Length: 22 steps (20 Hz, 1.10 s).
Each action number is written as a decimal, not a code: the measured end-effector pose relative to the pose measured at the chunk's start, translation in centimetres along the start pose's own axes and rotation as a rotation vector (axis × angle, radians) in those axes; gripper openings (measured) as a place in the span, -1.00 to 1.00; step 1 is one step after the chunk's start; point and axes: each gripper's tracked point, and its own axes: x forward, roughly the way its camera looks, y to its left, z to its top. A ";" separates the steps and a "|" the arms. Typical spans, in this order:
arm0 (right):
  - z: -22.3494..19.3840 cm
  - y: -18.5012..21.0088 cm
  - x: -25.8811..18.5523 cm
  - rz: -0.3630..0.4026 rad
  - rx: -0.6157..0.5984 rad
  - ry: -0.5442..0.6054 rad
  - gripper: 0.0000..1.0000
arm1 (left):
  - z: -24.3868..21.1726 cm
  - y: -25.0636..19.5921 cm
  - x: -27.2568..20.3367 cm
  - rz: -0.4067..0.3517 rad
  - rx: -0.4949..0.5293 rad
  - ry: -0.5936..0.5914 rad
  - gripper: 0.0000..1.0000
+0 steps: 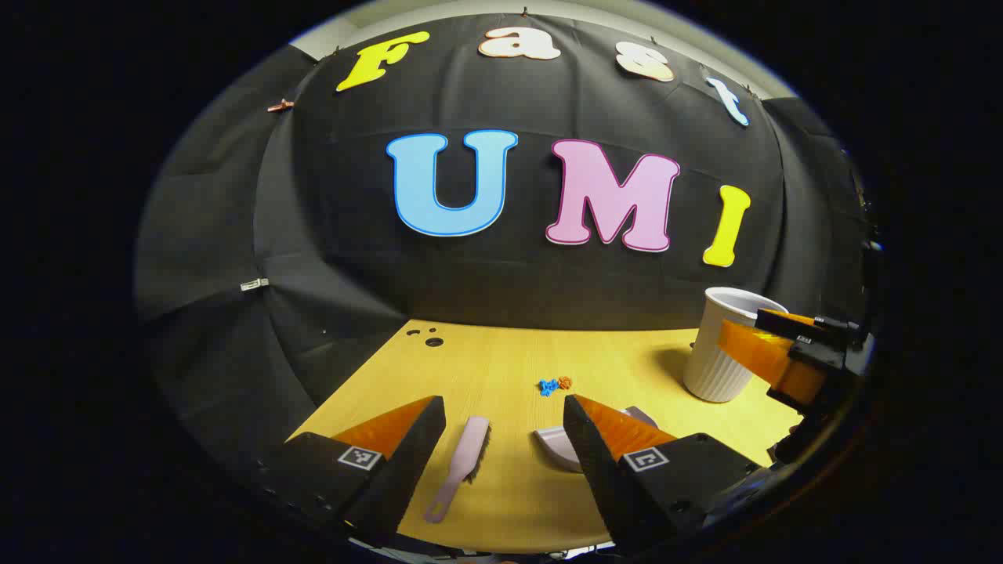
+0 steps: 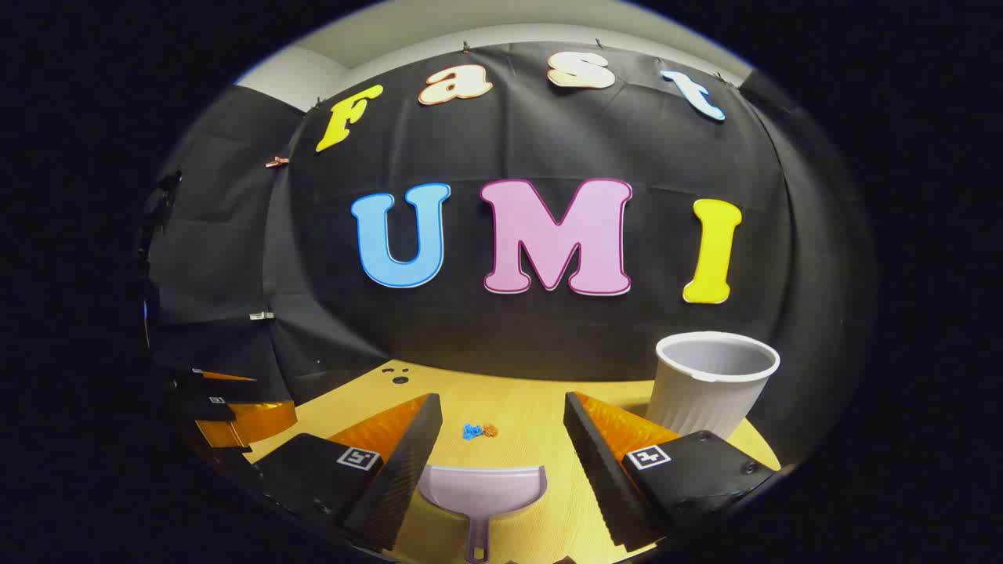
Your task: Pick up the small broom and dustpan from the desktop, sweep the trash into the dustpan with the broom, and then empty the trash into the garbage bin.
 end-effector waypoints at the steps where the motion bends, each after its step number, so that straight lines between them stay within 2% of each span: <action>1: -0.6 -0.2 0.1 -0.001 -0.004 0.021 0.95 | 0.1 0.1 0.1 -0.001 0.001 0.001 0.92; 8: -1.5 0.5 1.2 -0.020 0.057 0.098 0.95 | 0.3 2.5 1.1 0.004 -0.006 0.015 0.92; 18: -3.1 2.4 0.2 -0.020 0.010 0.158 0.96 | -2.4 4.7 1.9 -0.054 -0.010 0.068 0.92; 22: -3.9 2.0 0.0 -0.040 0.010 0.186 0.96 | -4.4 5.0 3.3 -0.087 -0.017 0.142 0.92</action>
